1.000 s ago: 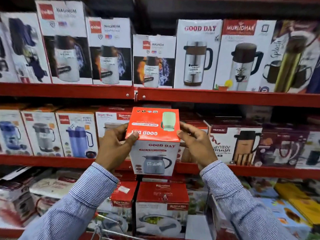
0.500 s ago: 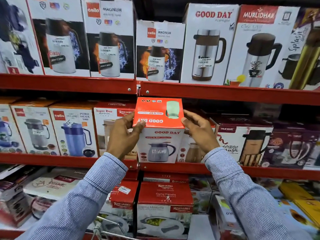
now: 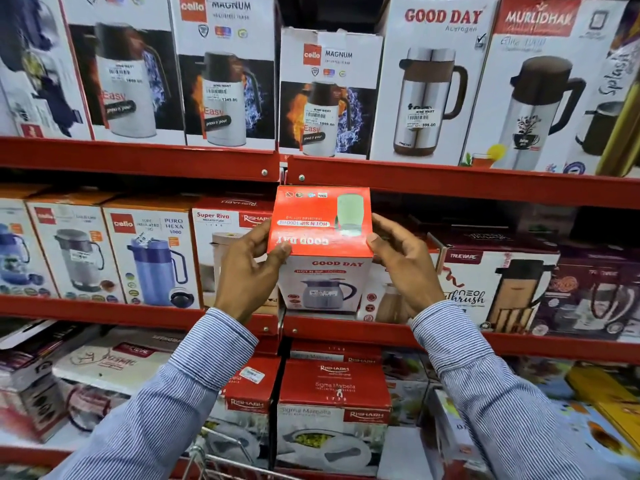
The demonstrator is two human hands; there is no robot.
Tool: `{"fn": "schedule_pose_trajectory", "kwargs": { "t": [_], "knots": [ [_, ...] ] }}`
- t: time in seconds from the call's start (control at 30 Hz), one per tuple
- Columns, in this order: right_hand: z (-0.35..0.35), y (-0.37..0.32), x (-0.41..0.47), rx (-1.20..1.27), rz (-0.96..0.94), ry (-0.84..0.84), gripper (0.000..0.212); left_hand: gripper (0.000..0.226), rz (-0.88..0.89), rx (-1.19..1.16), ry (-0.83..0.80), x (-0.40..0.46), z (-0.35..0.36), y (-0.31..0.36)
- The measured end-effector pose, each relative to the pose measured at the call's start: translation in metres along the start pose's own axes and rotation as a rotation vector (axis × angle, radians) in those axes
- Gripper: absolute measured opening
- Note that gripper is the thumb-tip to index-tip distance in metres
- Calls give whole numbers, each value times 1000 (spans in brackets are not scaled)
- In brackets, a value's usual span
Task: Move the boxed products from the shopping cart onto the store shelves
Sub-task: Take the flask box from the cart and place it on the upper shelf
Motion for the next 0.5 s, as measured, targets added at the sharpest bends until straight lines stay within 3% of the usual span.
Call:
{"fn": "schedule_pose_trajectory", "kwargs": {
  "t": [0.5],
  "knots": [
    [0, 26, 22, 4, 98, -12, 55, 39, -131, -49, -62, 31, 16, -30]
  ]
}}
Point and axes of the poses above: each hand's wrist, its own x-axis towards the middle knuckle, its own z-axis out of the palm, y = z × x, the point moved 6 cm from there along x, towards the middle knuckle, and after that the axes turned 15 degrees about -y, right-handed, at the moved point
